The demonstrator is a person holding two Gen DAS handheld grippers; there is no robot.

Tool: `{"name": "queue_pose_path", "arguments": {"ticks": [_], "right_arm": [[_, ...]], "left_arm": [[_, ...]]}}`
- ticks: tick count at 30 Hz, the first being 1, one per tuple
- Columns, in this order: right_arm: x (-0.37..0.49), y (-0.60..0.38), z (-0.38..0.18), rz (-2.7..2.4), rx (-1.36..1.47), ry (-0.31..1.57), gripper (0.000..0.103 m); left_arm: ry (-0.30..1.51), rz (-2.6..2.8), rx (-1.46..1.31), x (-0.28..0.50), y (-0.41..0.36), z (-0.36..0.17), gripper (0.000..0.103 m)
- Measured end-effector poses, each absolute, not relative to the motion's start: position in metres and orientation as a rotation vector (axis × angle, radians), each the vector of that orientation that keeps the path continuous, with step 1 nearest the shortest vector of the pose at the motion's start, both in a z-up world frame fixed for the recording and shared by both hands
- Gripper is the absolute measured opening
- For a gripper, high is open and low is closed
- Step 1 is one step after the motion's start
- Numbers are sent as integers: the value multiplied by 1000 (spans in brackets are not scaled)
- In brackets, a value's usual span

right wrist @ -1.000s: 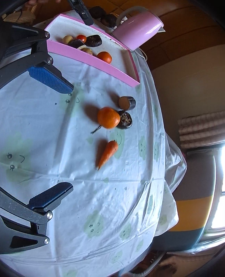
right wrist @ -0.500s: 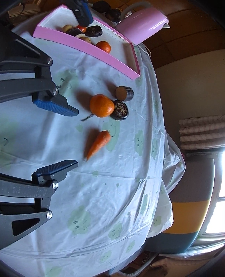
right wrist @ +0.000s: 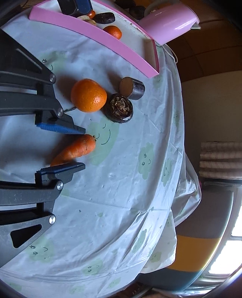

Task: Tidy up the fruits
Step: 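Grasp the orange carrot with the right gripper while the left gripper grasps a mandarin orange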

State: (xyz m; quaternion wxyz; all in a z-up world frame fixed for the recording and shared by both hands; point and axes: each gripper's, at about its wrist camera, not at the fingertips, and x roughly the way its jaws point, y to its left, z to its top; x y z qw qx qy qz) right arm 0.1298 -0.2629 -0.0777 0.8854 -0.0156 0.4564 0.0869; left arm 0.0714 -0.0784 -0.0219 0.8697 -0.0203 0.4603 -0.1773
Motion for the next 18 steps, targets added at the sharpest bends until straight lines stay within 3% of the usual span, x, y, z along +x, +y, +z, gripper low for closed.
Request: {"name": "queue_pose_path", "arguments": {"ticks": [5,11,18], "right_arm": [[125,-264,-76,139,-63,936,31],[114,-283,-77,47,-32,912,18],[114,-294,-78,45,33,917,18]], "left_arm": [[985,-381,-95,84,-87,-23,34],[999,-394,-75,97,-105,-27,34],[1010,-423,-64,111,-130,-32,34]]}}
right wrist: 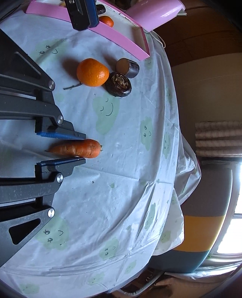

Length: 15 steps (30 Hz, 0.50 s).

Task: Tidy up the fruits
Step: 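Grasp the orange carrot with the right gripper while the left gripper grasps a mandarin orange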

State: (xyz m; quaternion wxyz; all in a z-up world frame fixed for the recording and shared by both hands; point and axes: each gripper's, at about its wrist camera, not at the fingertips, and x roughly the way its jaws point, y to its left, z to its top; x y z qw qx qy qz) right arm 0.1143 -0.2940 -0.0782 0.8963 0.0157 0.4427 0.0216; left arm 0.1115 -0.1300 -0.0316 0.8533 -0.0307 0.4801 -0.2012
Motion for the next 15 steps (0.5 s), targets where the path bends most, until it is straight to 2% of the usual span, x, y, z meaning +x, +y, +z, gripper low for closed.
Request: {"name": "queue_pose_path", "arguments": {"ticks": [3,15], "right_arm": [[114,-297,-79,54,59,914,18],[114,-296,-81,49,49,898,18]], "left_arm": [[1020,-428,-69,118,-138,-35,39],[1039,-392,-14,143,-169,-52,40]]}}
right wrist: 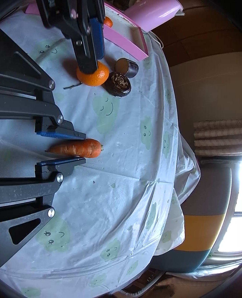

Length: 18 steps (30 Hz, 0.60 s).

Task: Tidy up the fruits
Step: 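Grasp the orange carrot with the right gripper while the left gripper grasps a mandarin orange, then carry the mandarin orange into the tray and open the left gripper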

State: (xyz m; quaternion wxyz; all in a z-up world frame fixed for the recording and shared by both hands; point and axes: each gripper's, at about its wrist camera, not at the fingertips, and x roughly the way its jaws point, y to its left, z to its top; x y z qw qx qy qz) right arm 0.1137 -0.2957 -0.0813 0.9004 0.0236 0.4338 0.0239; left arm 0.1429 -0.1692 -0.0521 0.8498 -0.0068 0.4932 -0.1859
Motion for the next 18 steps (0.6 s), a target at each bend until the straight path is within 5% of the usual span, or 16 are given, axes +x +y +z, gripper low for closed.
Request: {"name": "queue_pose_path", "arguments": {"ticks": [18], "right_arm": [[113,-291,-81,35,17,894,18]], "left_arm": [[1023,-371,-11,131,-155,-55,39]]}}
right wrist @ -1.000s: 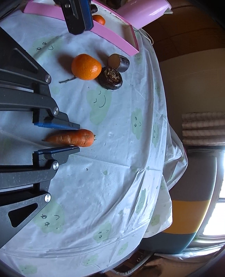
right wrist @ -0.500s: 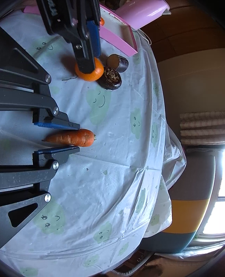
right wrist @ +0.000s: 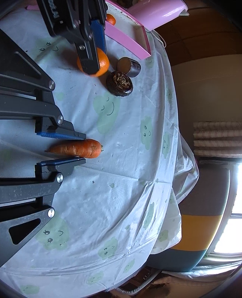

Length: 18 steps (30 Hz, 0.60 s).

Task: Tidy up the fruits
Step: 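Carry the mandarin orange into the tray and open the left gripper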

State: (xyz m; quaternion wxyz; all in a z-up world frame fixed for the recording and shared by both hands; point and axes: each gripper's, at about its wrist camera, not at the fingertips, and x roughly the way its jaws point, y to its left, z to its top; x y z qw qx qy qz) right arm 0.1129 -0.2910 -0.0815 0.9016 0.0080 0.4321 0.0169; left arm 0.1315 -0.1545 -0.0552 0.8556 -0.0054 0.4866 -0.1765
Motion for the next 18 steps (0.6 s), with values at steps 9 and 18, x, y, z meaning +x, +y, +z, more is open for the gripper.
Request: {"name": "queue_pose_path", "arguments": {"ticks": [9,18], "right_arm": [[114,-292,-82,38,22,901,18],[114,-289,-83,31,7,901,18]], "left_arm": [[931,-334,-8,108,-125,-24,39],[854,-254,-14,95,-82,1,39]]}}
